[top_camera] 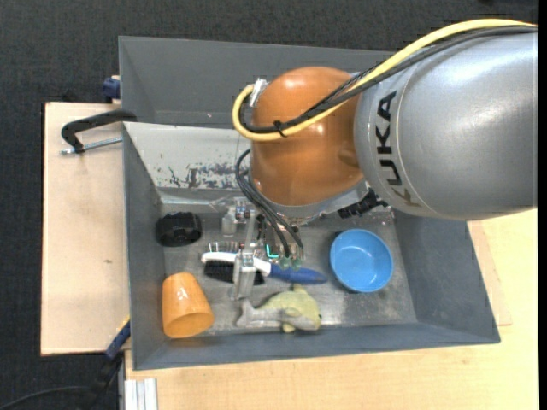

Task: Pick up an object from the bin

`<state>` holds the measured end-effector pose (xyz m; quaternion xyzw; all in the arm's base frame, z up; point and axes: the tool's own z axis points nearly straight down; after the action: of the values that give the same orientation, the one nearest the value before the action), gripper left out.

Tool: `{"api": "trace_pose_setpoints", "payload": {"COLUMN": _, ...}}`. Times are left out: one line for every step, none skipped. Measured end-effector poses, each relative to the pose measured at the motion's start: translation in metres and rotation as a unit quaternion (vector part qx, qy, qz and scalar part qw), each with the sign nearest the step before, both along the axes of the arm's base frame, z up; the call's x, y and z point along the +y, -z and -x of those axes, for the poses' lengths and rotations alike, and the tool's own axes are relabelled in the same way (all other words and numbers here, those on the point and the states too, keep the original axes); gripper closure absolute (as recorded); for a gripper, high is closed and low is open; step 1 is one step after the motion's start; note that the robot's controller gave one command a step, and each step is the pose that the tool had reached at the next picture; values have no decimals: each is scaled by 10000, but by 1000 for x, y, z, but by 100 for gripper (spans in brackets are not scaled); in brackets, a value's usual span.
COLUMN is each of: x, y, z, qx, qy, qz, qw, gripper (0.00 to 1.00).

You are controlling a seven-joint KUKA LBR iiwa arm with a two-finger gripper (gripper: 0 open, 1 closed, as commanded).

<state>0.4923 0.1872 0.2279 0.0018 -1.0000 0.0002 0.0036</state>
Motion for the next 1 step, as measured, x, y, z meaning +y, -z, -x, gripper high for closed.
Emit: {"api": "trace_pose_setpoints", "payload": {"x": -25, "y": 160, "z": -42, "qx": -45, "qy": -68, "qz": -11, "qw": 10000, "gripper": 0}}
